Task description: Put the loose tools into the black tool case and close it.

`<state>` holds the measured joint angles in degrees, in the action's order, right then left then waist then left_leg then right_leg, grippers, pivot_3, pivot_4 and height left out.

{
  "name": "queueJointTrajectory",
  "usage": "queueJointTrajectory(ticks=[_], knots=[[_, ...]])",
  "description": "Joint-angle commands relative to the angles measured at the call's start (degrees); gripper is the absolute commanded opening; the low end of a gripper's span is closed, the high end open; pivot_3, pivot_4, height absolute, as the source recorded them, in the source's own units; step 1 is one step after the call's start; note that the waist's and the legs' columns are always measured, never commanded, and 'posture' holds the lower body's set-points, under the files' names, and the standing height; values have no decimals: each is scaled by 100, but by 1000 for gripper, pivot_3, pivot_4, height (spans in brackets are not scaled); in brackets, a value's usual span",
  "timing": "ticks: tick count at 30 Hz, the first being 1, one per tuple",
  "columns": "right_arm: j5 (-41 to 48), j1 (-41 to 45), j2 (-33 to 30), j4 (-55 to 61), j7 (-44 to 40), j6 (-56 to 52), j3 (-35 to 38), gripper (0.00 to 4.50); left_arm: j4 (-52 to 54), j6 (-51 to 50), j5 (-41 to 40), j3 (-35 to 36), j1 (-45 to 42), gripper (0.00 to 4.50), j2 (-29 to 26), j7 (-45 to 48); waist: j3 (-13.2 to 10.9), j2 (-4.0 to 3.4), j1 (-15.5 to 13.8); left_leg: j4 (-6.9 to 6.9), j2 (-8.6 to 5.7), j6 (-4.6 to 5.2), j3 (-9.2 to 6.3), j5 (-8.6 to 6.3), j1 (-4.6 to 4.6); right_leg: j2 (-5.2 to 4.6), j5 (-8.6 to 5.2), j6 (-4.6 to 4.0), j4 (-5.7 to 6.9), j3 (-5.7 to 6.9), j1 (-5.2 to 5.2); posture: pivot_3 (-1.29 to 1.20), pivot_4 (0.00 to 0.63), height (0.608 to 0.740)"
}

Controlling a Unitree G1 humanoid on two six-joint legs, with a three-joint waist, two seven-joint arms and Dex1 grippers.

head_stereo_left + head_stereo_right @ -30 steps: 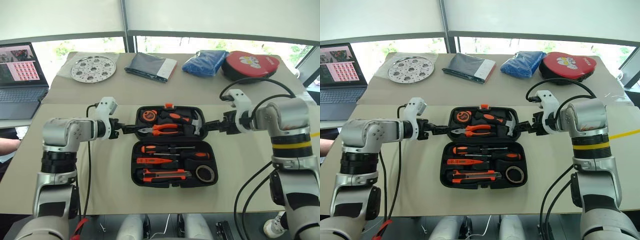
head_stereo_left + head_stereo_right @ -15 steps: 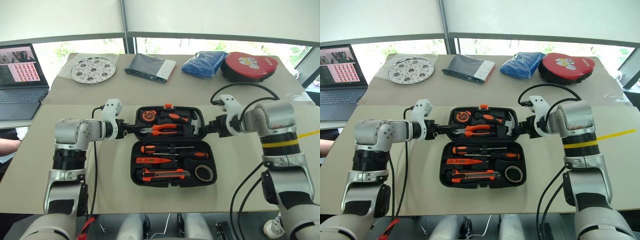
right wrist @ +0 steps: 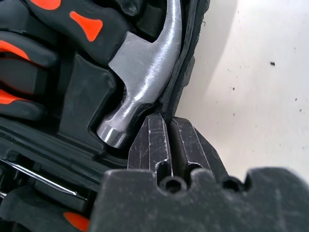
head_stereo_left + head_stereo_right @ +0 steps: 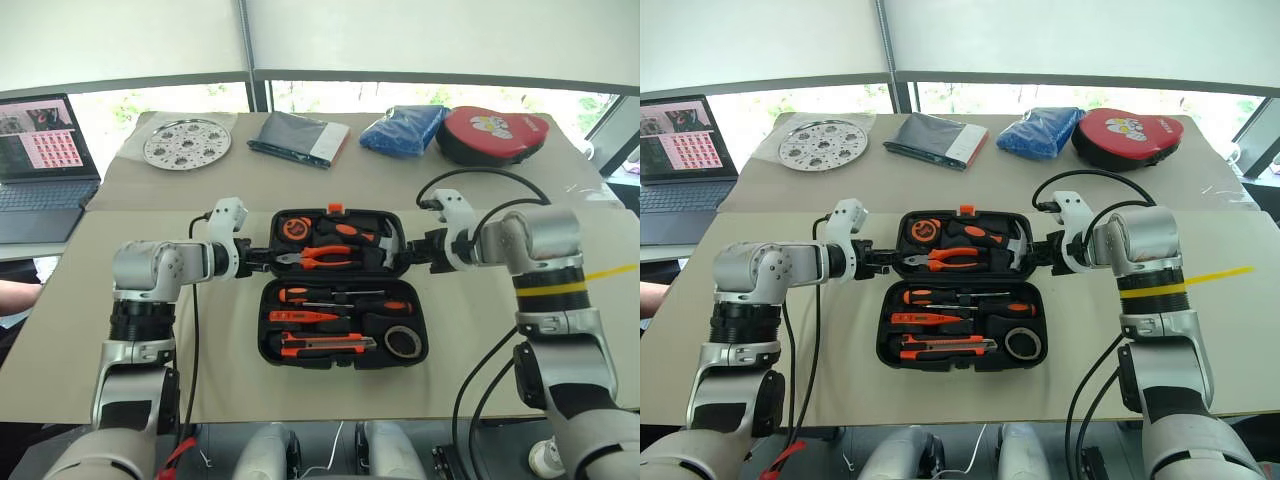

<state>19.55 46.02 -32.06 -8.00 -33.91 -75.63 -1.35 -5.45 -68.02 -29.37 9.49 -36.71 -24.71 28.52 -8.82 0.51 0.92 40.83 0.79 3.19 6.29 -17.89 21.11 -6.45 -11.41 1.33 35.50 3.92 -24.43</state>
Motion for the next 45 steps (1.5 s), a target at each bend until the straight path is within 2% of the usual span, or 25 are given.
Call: queueJointTrajectory(ticks=[1,4,7,9,10,13,16,18,19,25,26,27,28,29,30,31,33,36,37,39,40,42,45], knots=[[-157,-561,-554,1044,-264,1402,186,0,768,1159,-53,474,488,32,-244,369,-2,1,-2,-2,-1,0,1,0,9,-1,0,0,17,-1,-15,0,150,740],[-325,-1496,-855,1920,-604,2848,233,0,1325,2783,221,483,1246,32,-348,886,-2,3,-13,-4,-5,0,9,0,49,-1,0,0,19,-4,-60,0,150,740],[-617,-2297,-1015,2338,-541,4008,334,0,1603,4564,750,267,2012,32,-518,1400,-3,4,-3,-5,-5,-1,18,1,72,4,-1,0,19,2,-88,0,150,740],[-1072,-3052,-1104,2438,-467,5528,412,0,1565,6323,1385,120,2618,32,-640,1660,-5,5,-12,-7,-6,-2,29,0,73,8,-1,-1,11,2,-88,0,150,740],[-1233,-3338,-1137,2445,-468,6107,434,0,1517,6844,1560,72,2829,32,-683,1740,-5,5,-19,-8,-4,-2,35,0,75,7,-2,-2,3,4,-86,0,150,740],[-2071,-4146,-1236,1978,-45,8665,551,0,1211,8899,2378,-213,3569,32,-1011,1966,-6,6,-32,-11,2,-2,52,0,70,7,-2,-3,-48,7,-72,0,150,740],[-2745,-4604,-1482,1105,357,10559,588,0,881,10224,2990,-269,3775,32,-1221,1681,-5,4,-68,-11,-1,1,49,-2,47,-4,-2,-4,-46,-3,-54,0,150,740],[-2956,-4807,-1597,611,569,11150,607,0,753,10443,2888,-354,3844,795,-1334,1748,-6,6,-97,-11,2,6,49,-4,20,-4,-3,-5,-53,-2,-21,0,150,740],[-3022,-4853,-1617,433,683,11387,621,0,696,10490,2796,-405,3875,1020,-1392,1826,-6,6,-114,-11,7,12,40,-8,1,-5,-4,-6,-54,-3,-1,0,150,740],[-2740,-5256,-1839,133,606,11613,823,2073,42,10269,2476,-292,4055,3388,-1908,2051,-6,6,-145,-4,14,46,33,-26,-6,-14,-7,-7,-50,-11,8,0,150,740],[-2604,-5299,-1881,171,539,11549,891,2315,8,10089,2332,-234,4036,3702,-1937,2060,-6,6,-131,-5,17,46,34,-26,-6,-14,-7,-7,-48,-13,7,0,150,740],[-2404,-5343,-1886,248,488,11378,1001,2680,-21,9901,2170,-172,3998,3765,-1940,2062,-6,6,-113,-5,19,46,34,-26,-7,-12,-7,-7,-46,-14,6,0,150,740],[-2152,-5409,-1926,341,385,11151,1143,3047,-80,9644,2008,-147,3910,3765,-1953,2111,-6,6,-108,-5,21,46,33,-26,-7,-11,-7,-7,-46,-13,6,0,150,740],[-1914,-5484,-1974,493,280,10937,1294,3047,-171,9535,1929,-185,3766,3765,-1974,2200,-6,6,-109,-5,21,46,33,-26,-8,-11,-7,-7,-45,-13,7,0,150,740],[-1636,-5605,-2031,659,98,10679,1385,3088,-210,9374,1861,-229,3637,3541,-1965,2251,-6,6,-109,-4,21,46,32,-26,-9,-12,-7,-7,-43,-13,8,0,150,740],[-1431,-5739,-2086,804,-64,10556,1461,2917,-212,9232,1795,-281,3522,3229,-1941,2305,-6,6,-120,-4,21,46,32,-26,-8,-12,-6,-7,-42,-13,8,0,150,740],[-842,-6153,-2200,1184,-524,10065,1612,2362,-77,8750,1582,-345,3330,2570,-1849,2343,-5,7,-162,-3,20,49,27,-28,-9,-12,-5,-6,-45,-9,14,0,150,740],[-108,-6899,-2468,1953,-1249,9416,1917,1286,183,7809,1239,-491,2966,1329,-1730,2423,-5,8,-178,-3,19,55,21,-31,-7,-13,-5,-4,-48,-3,18,0,150,740],[-1,-7075,-2525,2156,-1408,9269,1997,1054,247,7620,1176,-535,2871,1046,-1703,2461,-5,7,-181,-1,19,56,21,-32,-4,-13,-4,-4,-48,-3,17,0,150,740],[69,-7564,-2691,2599,-1818,8938,2043,245,319,7249,1120,-688,2653,195,-1634,2553,-5,10,-170,1,18,60,21,-34,-4,-14,-3,0,-51,-4,18,0,150,740],[-38,-7735,-2722,2737,-1958,8961,2039,50,345,7167,1122,-755,2571,34,-1603,2602,-4,9,-170,3,17,61,21,-34,-4,-15,-3,1,-50,-4,20,0,150,740],[-78,-8064,-2762,3112,-2136,8639,1946,50,339,6893,1153,-912,2338,34,-1502,2640,-4,18,-157,4,15,65,21,-37,-6,-14,-3,3,-50,-7,22,0,150,740],[-195,-8109,-2692,3545,-2113,8188,1636,50,322,6302,1181,-1224,2085,34,-1459,2837,-4,19,-154,4,16,63,21,-36,-5,-10,-3,4,-50,-8,18,0,150,740]])
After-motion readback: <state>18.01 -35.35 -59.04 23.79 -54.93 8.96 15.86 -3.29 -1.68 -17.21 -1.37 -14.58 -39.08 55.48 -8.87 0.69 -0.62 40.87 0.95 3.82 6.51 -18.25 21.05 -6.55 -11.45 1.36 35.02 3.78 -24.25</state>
